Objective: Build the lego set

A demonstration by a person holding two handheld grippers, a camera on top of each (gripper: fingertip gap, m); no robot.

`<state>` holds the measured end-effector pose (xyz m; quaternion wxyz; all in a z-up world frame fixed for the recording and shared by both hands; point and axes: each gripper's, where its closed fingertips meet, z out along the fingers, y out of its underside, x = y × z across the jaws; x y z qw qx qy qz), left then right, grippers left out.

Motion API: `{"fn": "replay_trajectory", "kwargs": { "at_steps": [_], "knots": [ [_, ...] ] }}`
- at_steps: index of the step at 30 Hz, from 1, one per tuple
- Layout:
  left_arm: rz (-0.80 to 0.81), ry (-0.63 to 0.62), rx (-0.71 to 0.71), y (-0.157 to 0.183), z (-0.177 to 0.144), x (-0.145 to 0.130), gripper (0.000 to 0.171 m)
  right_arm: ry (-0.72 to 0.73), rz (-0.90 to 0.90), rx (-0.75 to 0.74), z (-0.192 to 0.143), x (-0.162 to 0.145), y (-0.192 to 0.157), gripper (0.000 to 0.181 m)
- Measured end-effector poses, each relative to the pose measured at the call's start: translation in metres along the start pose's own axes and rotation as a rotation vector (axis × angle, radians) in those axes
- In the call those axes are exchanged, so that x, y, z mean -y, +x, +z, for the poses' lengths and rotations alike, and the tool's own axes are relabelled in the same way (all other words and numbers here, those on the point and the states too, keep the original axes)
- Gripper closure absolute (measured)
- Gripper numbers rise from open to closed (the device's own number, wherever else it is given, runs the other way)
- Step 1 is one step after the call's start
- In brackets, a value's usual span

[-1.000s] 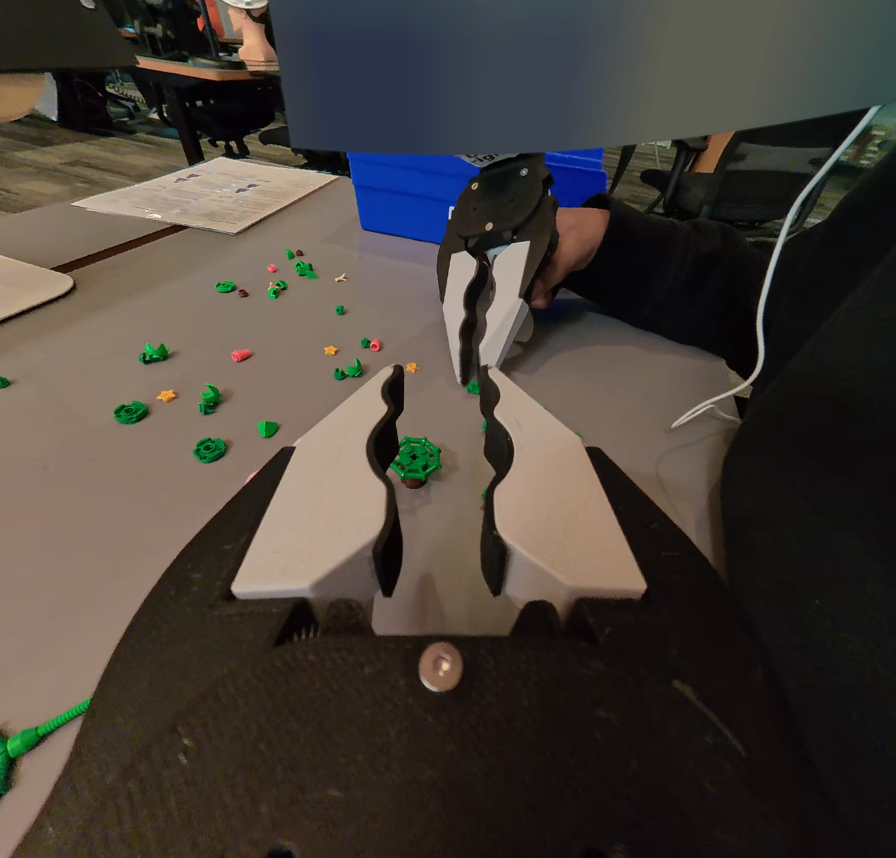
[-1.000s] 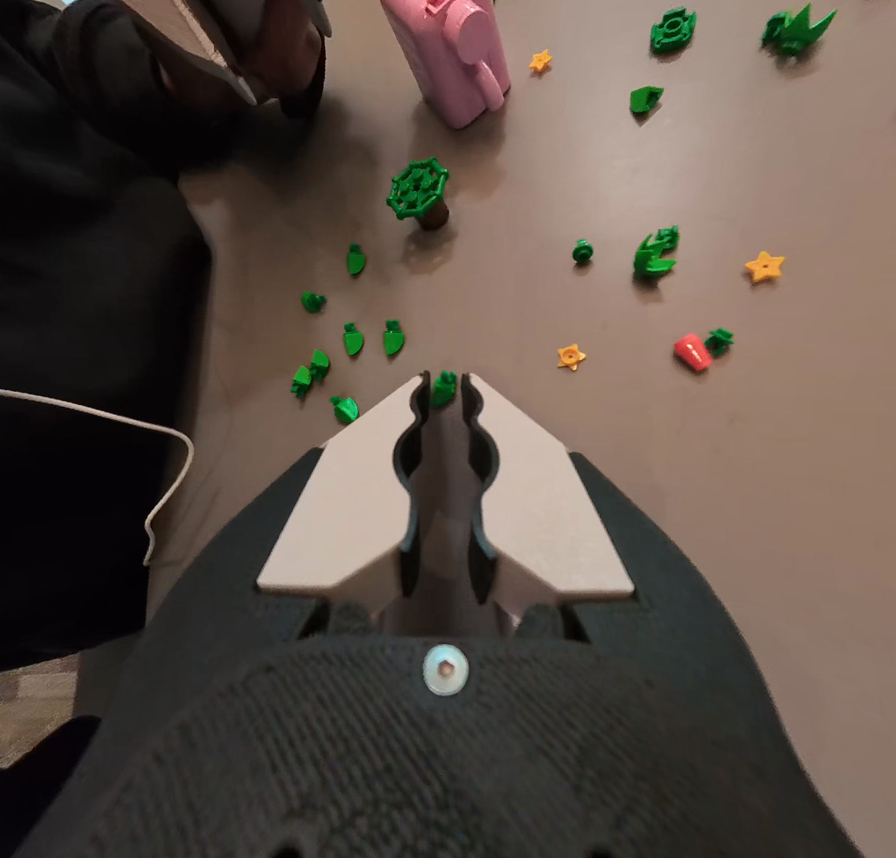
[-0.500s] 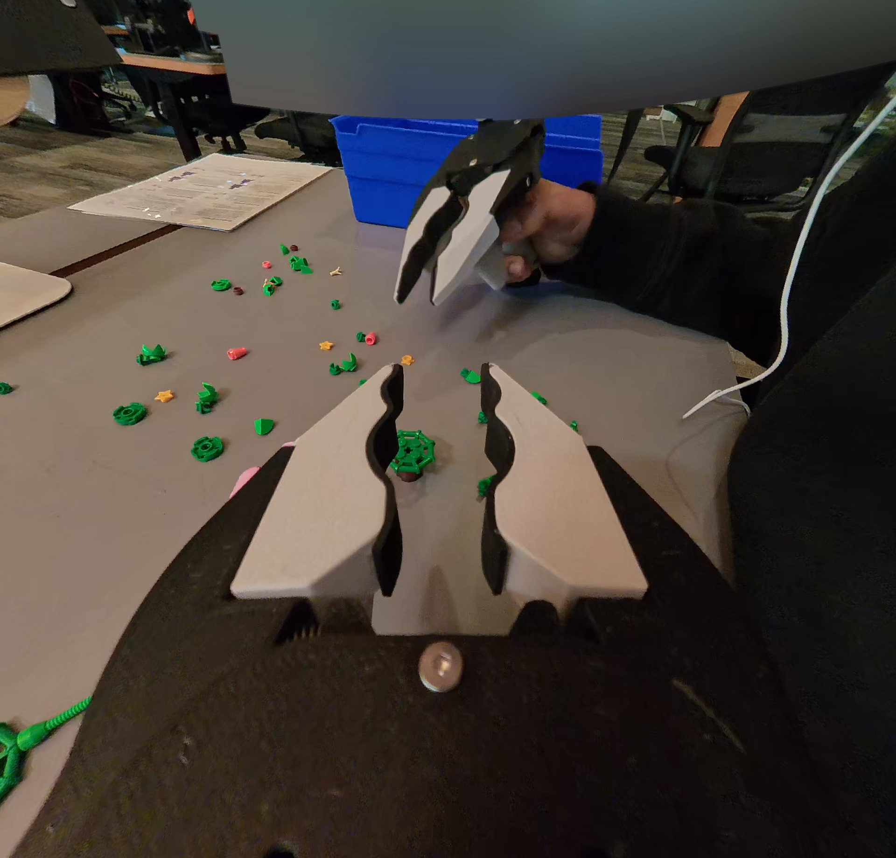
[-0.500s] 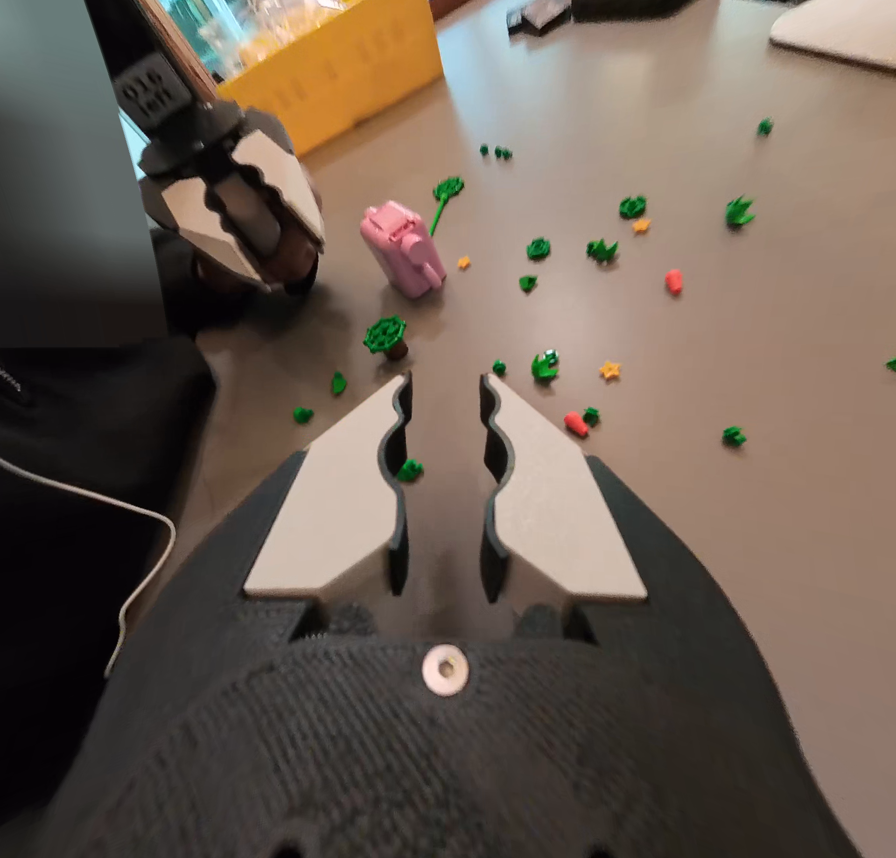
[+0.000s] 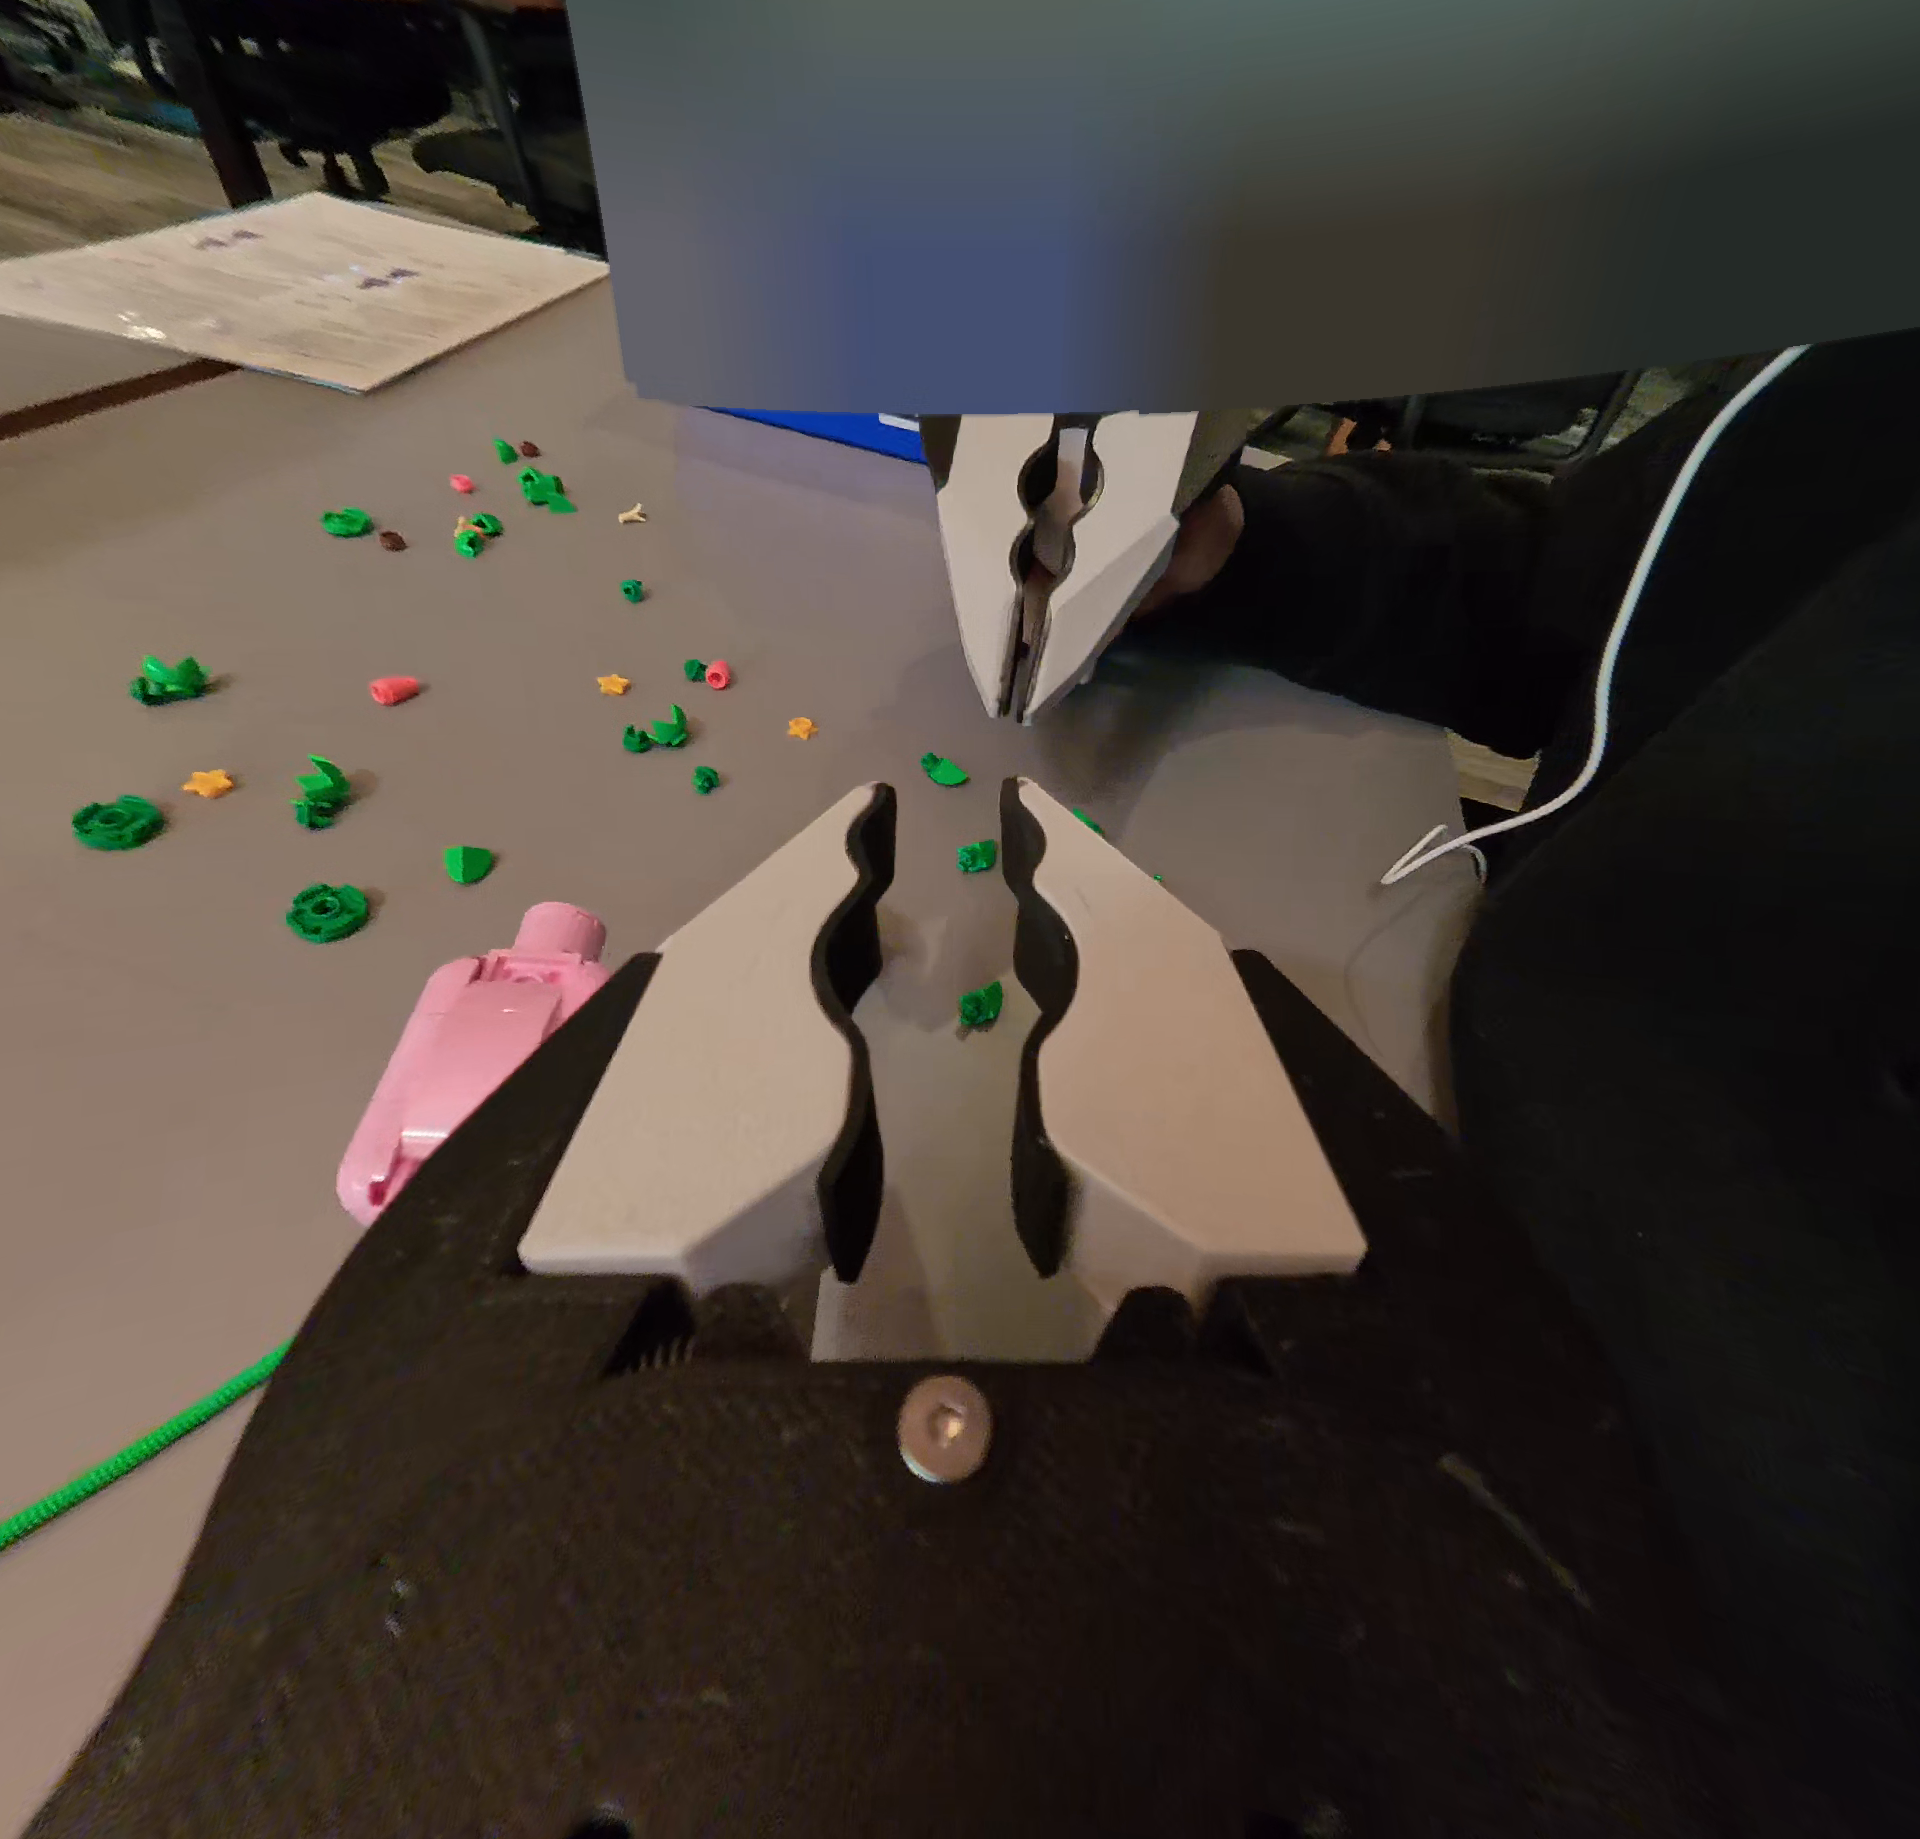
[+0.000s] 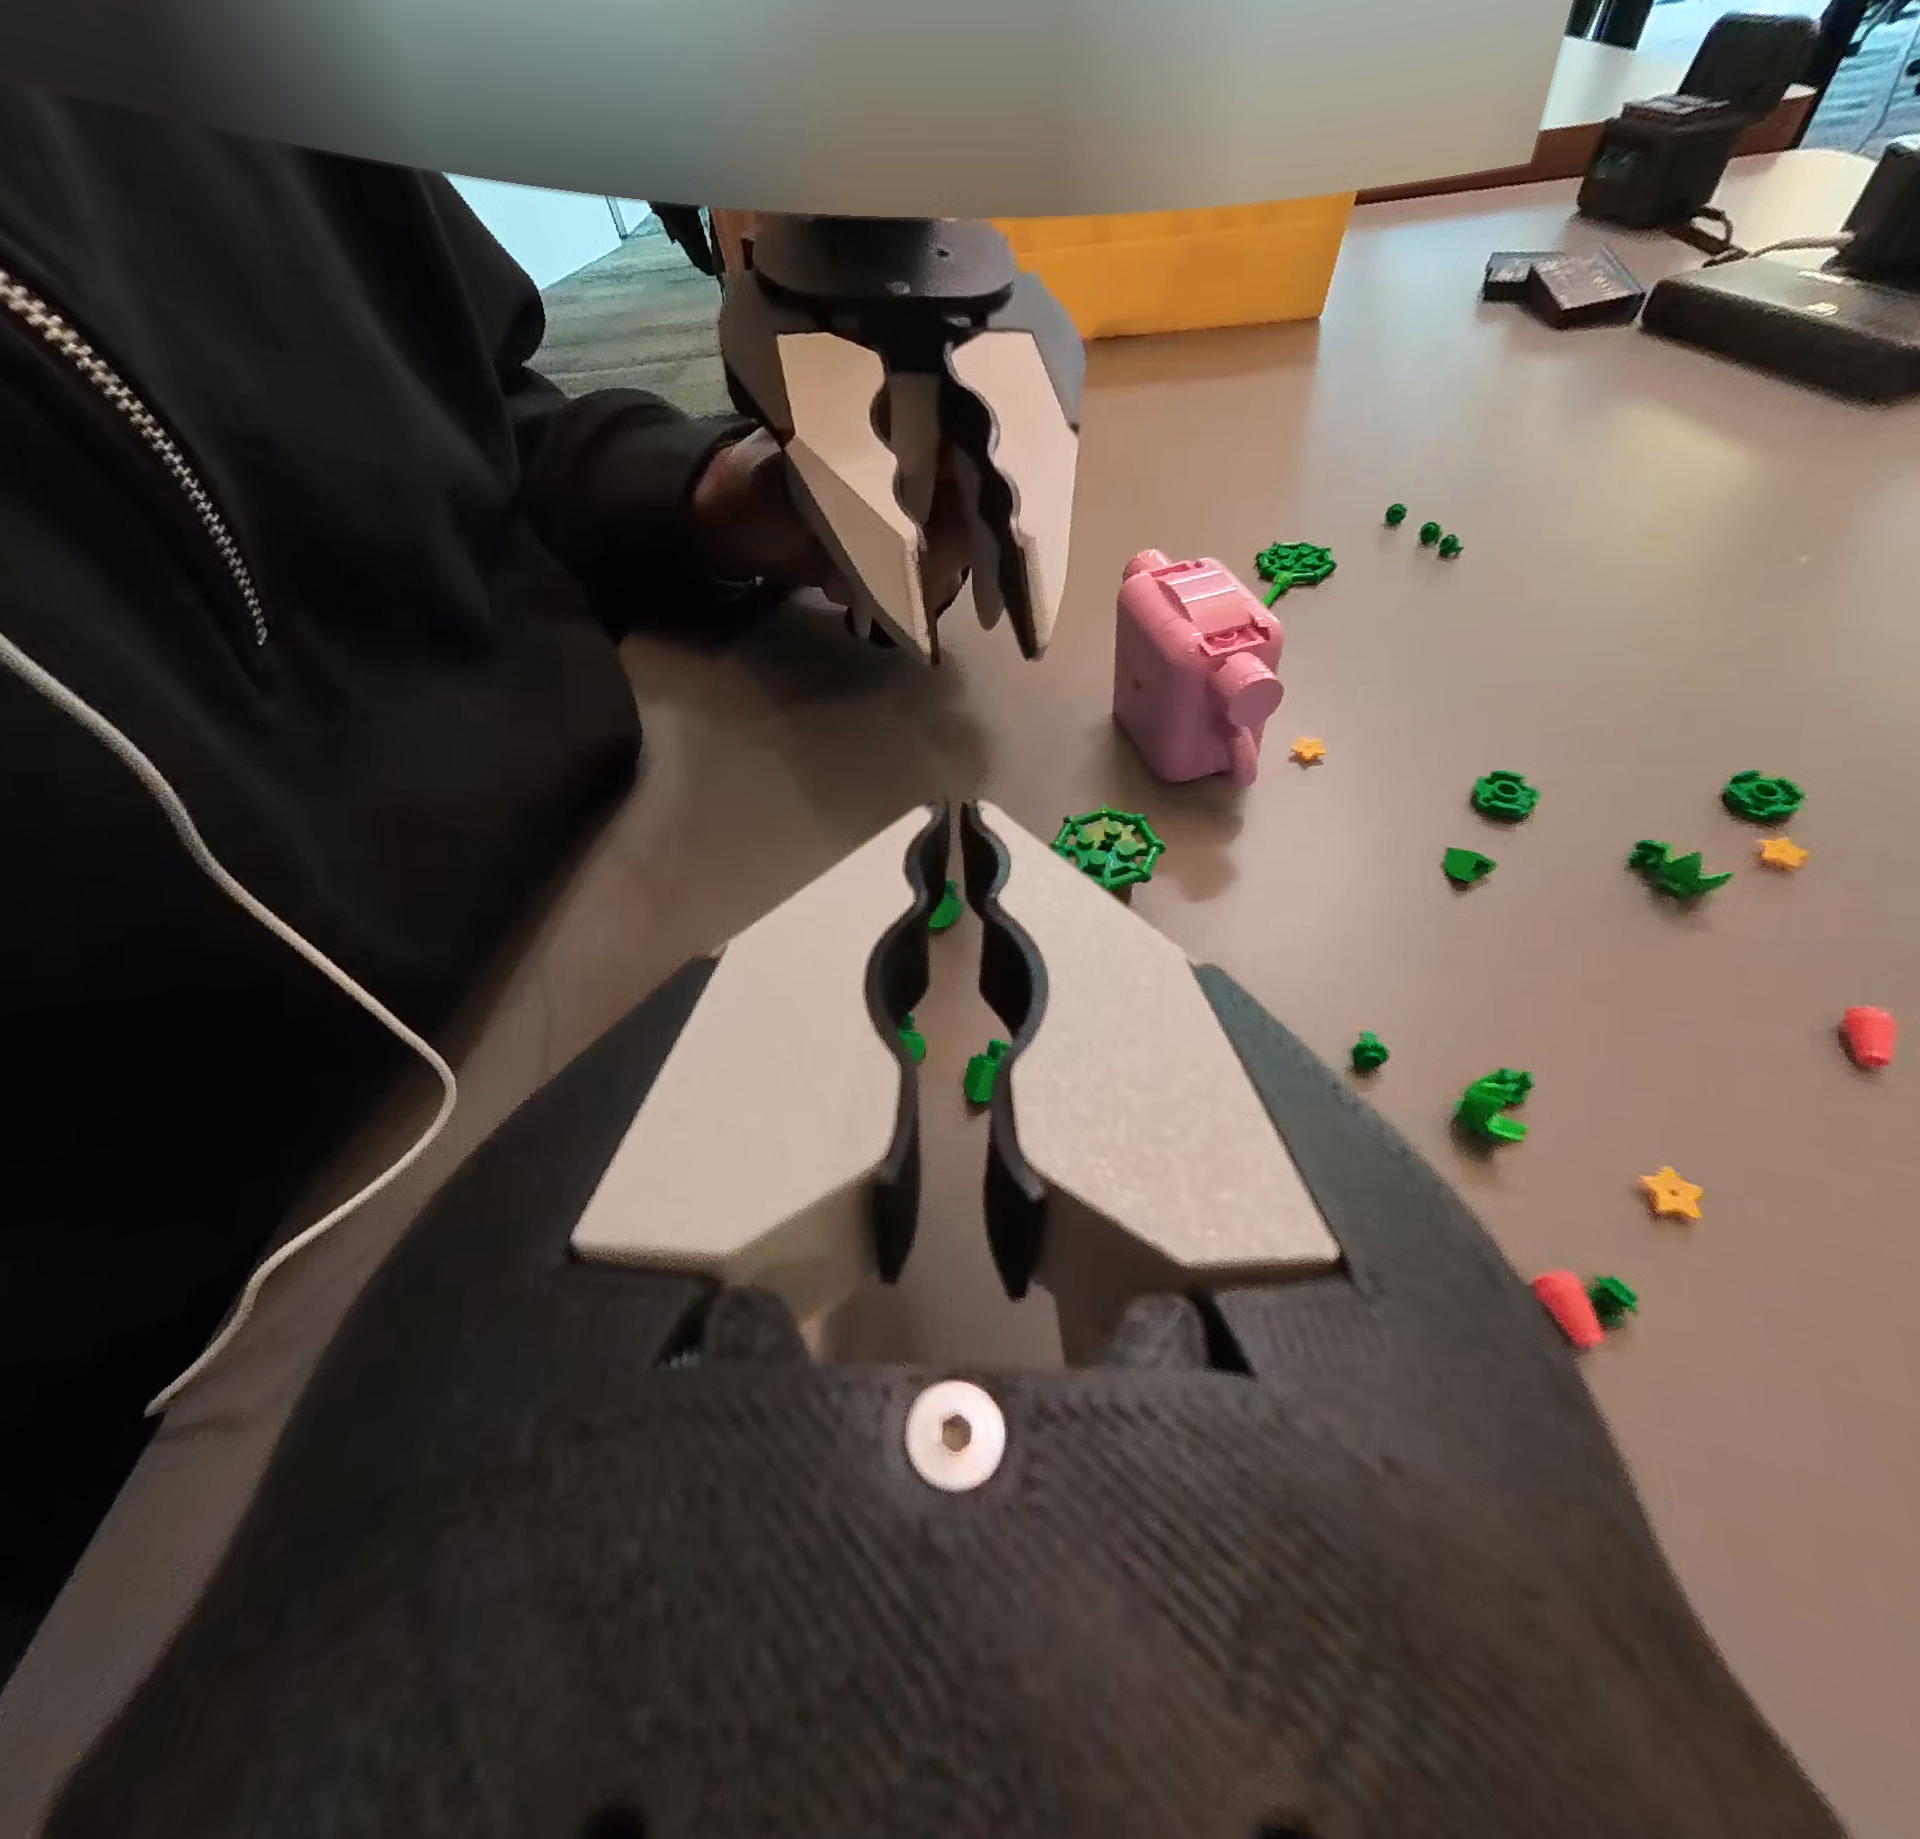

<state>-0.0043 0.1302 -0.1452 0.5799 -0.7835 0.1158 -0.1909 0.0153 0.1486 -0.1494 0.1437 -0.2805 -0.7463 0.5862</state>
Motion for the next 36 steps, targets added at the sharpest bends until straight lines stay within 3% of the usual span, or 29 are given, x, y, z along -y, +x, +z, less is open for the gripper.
{"fn": "replay_trajectory", "kwargs": {
  "at_steps": [8, 18, 23, 30, 36],
  "knots": [
    [-0.01, -0.017, -0.012, 0.001, 0.002, -0.003, 0.155, -0.049, -0.04, 0.008, 0.005, -0.007, -0.005, 0.174],
    [-0.021, -0.02, -0.032, 0.005, 0.001, -0.003, 0.155, 0.087, 0.097, -0.258, -0.032, 0.008, 0.05, 0.171],
    [-0.057, -0.071, -0.135, 0.02, 0.007, -0.012, 0.135, 0.131, 0.141, -0.226, -0.044, 0.012, 0.051, 0.158],
    [-0.018, -0.126, -0.129, 0.024, 0.012, -0.019, 0.131, -0.092, 0.008, -0.093, -0.026, -0.01, 0.017, 0.159],
    [-0.069, -0.227, -0.173, 0.029, 0.018, -0.034, 0.115, -0.288, -0.036, -0.068, -0.013, -0.042, 0.008, 0.166]
  ]
}}
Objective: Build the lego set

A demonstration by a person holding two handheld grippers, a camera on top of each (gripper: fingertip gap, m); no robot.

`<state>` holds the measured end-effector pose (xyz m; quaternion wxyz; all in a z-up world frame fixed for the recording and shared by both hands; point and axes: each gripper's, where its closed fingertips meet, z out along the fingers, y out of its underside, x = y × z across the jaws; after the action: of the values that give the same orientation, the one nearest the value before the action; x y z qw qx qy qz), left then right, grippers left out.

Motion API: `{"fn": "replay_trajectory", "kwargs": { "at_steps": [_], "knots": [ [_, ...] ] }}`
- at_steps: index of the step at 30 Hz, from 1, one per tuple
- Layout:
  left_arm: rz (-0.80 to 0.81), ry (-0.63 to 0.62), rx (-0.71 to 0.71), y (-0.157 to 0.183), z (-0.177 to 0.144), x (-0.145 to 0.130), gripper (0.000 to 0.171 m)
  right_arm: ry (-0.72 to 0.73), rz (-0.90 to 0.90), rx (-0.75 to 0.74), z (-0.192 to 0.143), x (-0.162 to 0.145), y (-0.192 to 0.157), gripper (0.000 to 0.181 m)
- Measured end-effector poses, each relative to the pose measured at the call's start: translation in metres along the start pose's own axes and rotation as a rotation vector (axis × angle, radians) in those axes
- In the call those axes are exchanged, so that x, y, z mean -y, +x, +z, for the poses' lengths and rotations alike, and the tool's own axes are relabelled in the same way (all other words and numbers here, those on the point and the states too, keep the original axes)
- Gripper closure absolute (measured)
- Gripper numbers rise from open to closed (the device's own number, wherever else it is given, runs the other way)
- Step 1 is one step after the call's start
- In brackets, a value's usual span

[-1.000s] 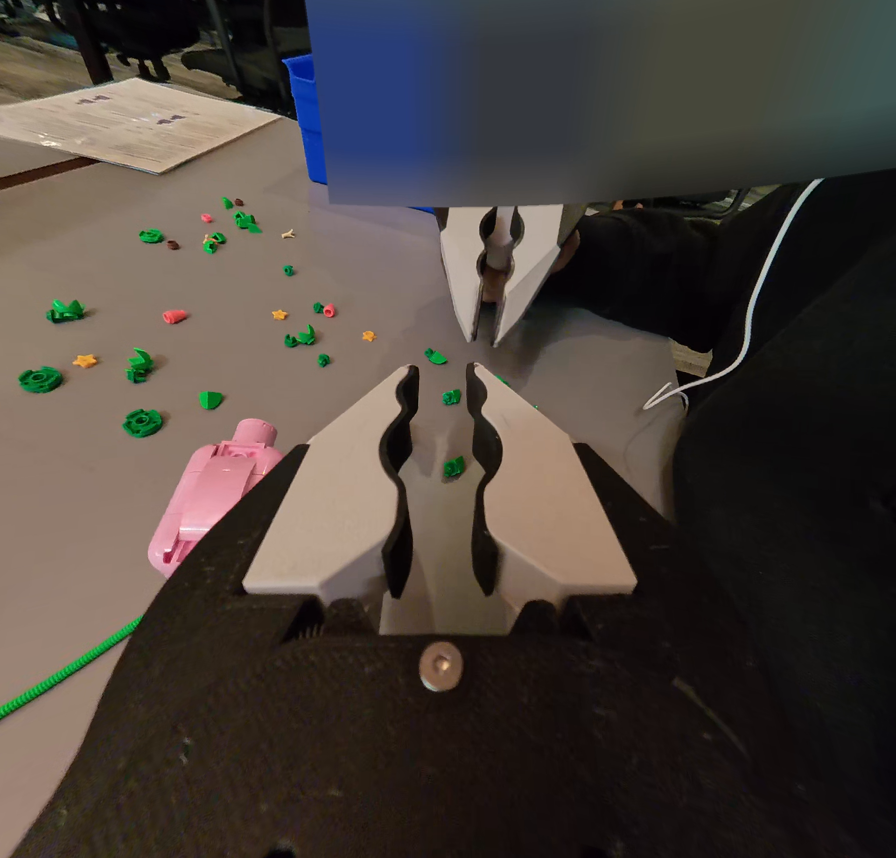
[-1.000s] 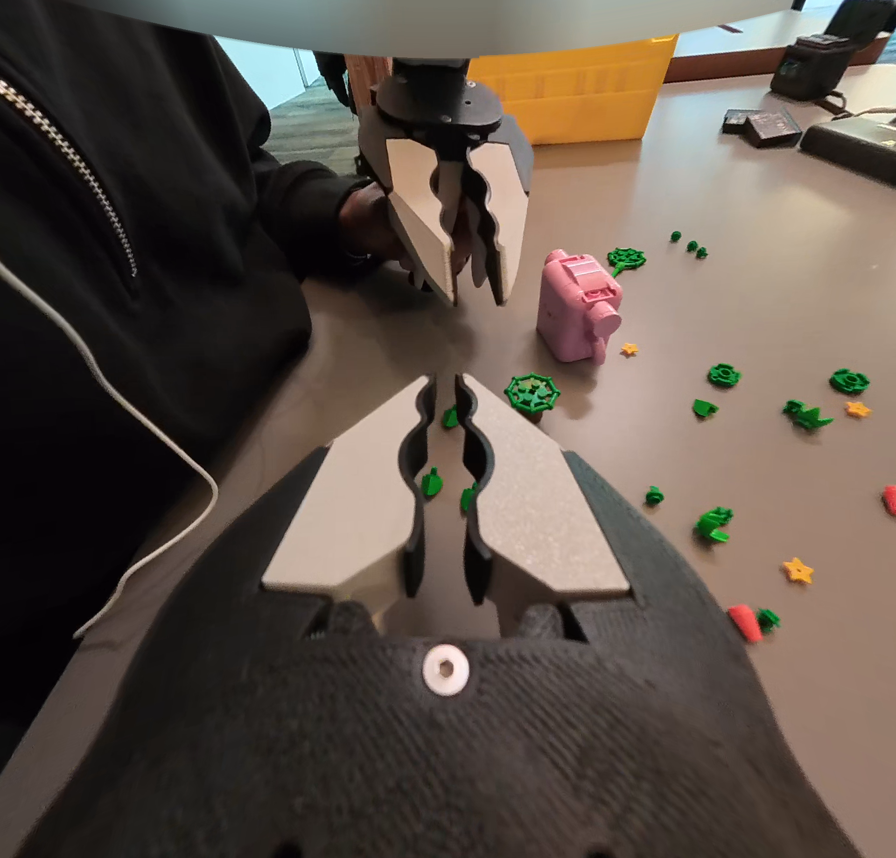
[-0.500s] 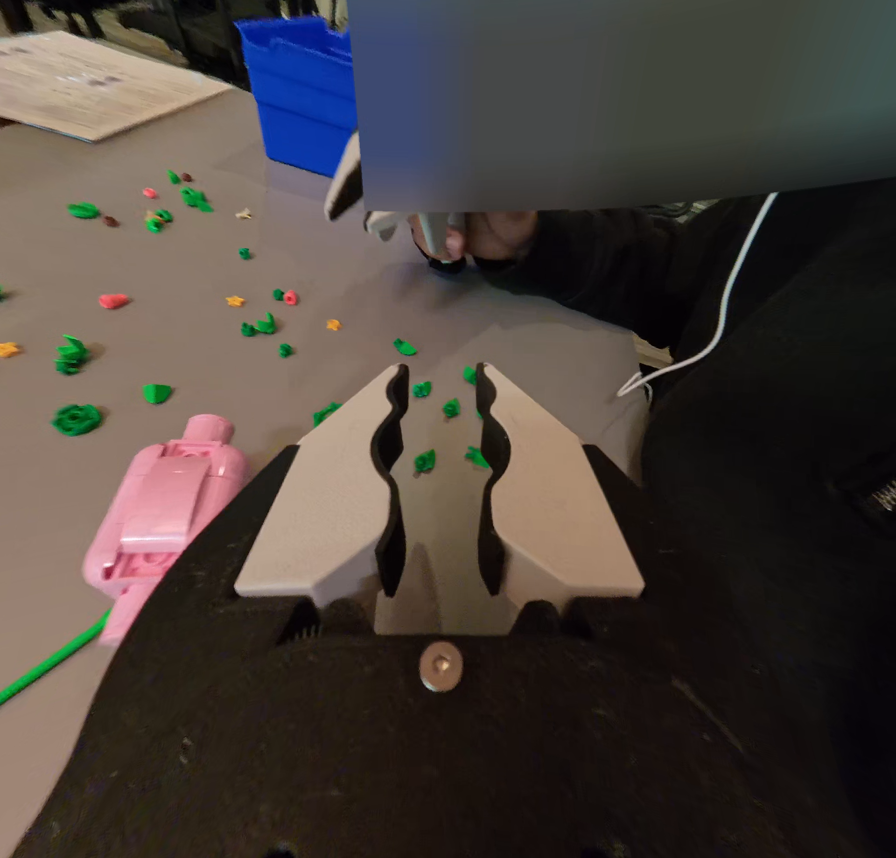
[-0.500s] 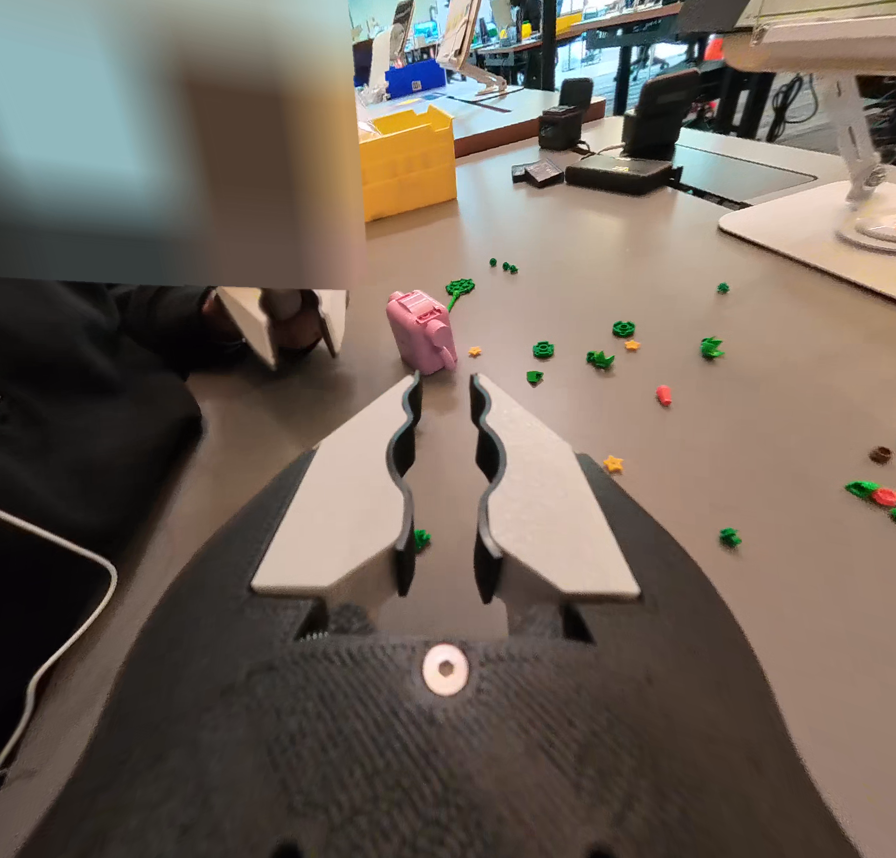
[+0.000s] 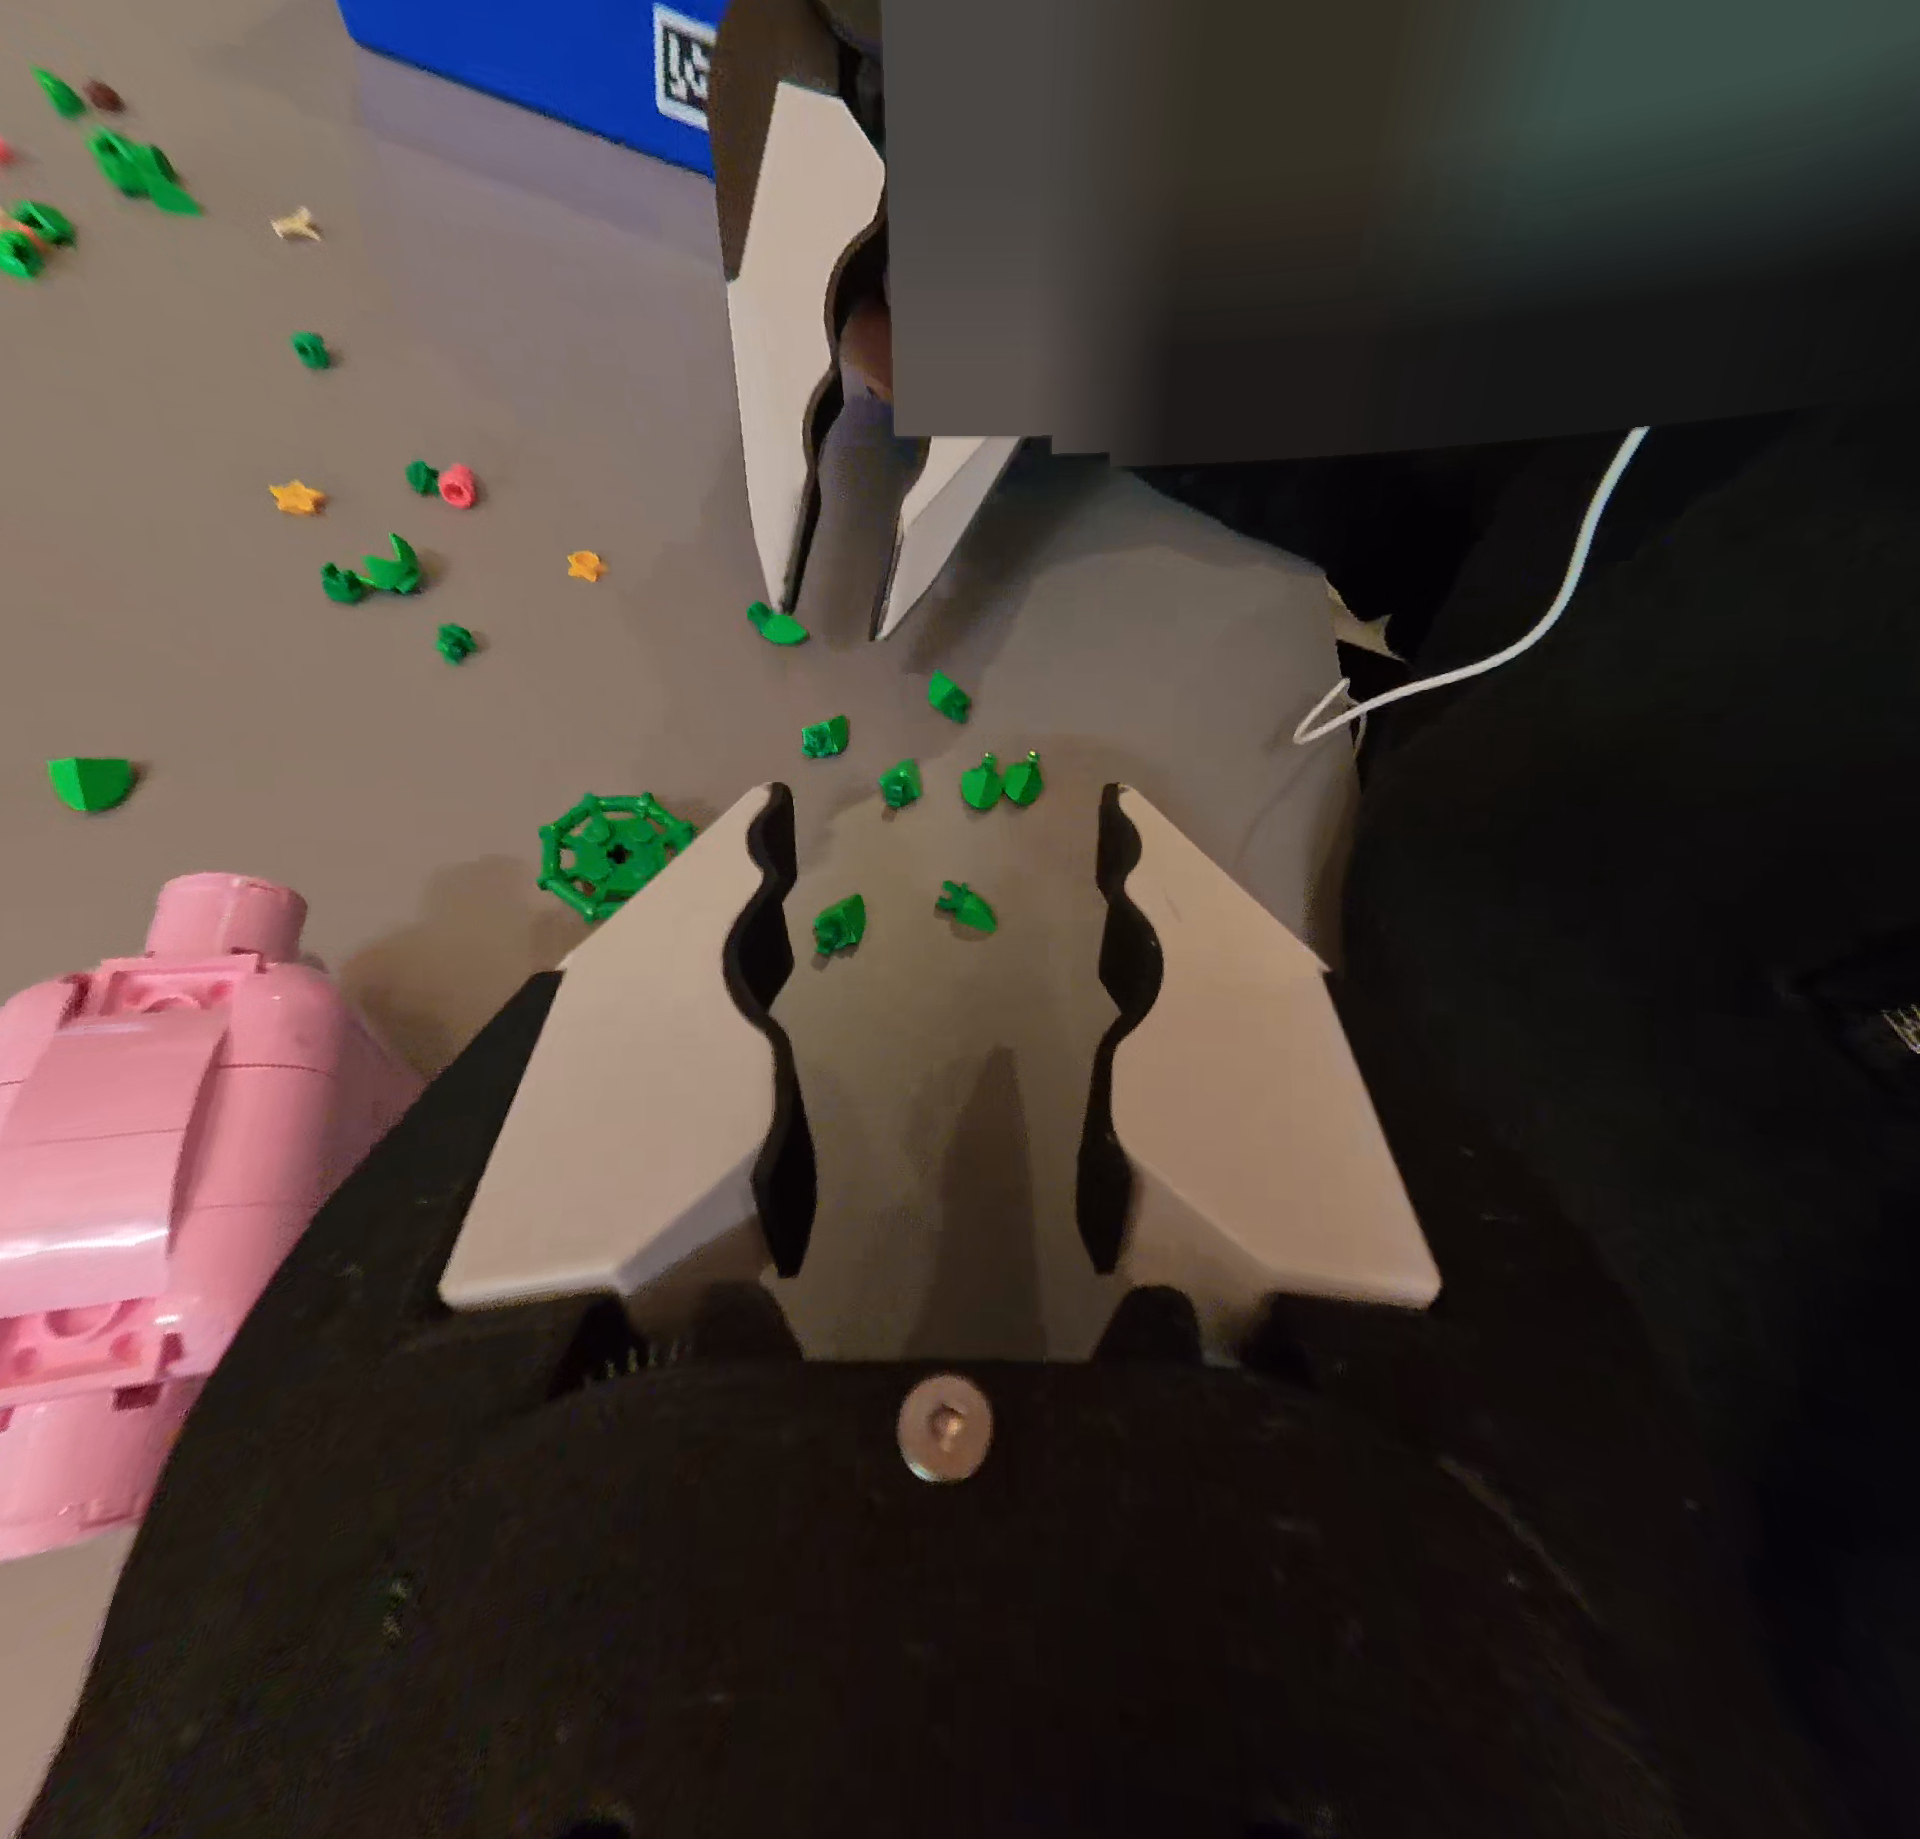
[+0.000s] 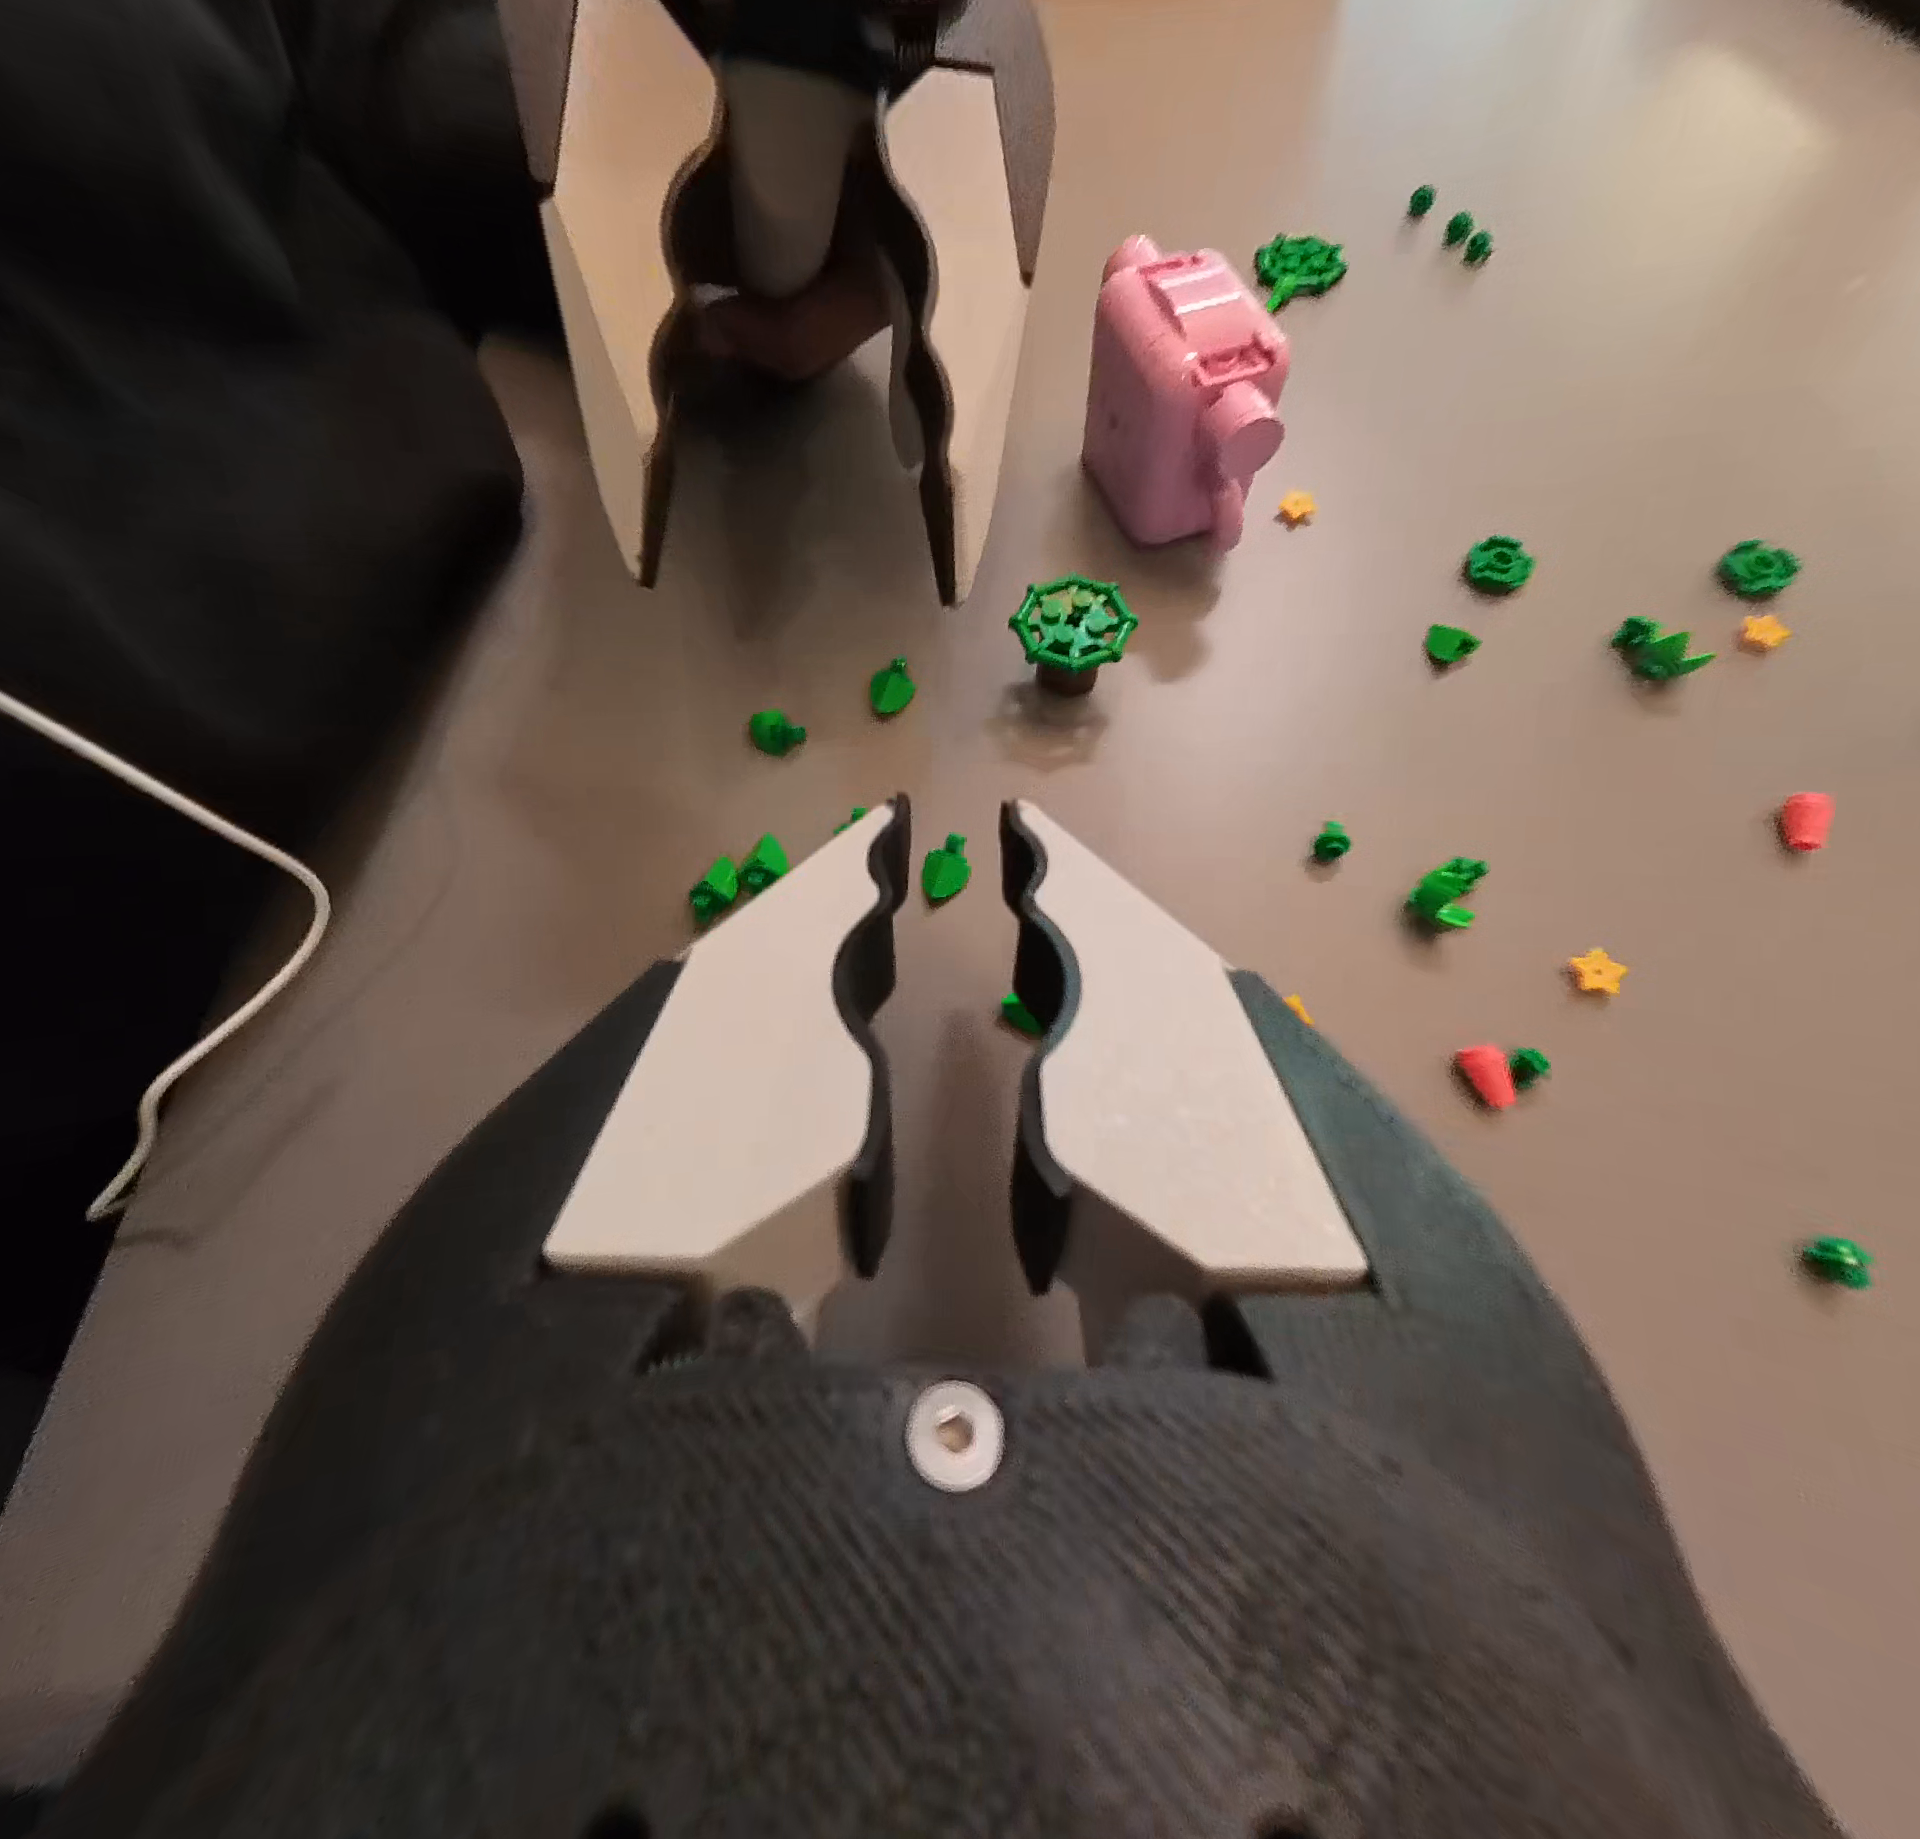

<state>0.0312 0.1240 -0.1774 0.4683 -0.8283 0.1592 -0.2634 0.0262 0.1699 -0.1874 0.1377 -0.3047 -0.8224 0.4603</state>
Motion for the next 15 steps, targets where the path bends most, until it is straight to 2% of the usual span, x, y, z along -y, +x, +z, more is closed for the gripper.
{"fn": "replay_trajectory", "kwargs": {
  "at_steps": [9, 15],
  "knots": [
    [0.045, -0.128, 0.078, -0.005, 0.012, -0.016, 0.115, -0.11, 0.01, 0.027, 0.016, -0.019, -0.005, 0.167],
    [0.05, -0.156, 0.086, -0.005, 0.014, -0.019, 0.116, -0.153, 0.011, -0.006, 0.02, -0.025, 0.0, 0.169]
  ]
}}
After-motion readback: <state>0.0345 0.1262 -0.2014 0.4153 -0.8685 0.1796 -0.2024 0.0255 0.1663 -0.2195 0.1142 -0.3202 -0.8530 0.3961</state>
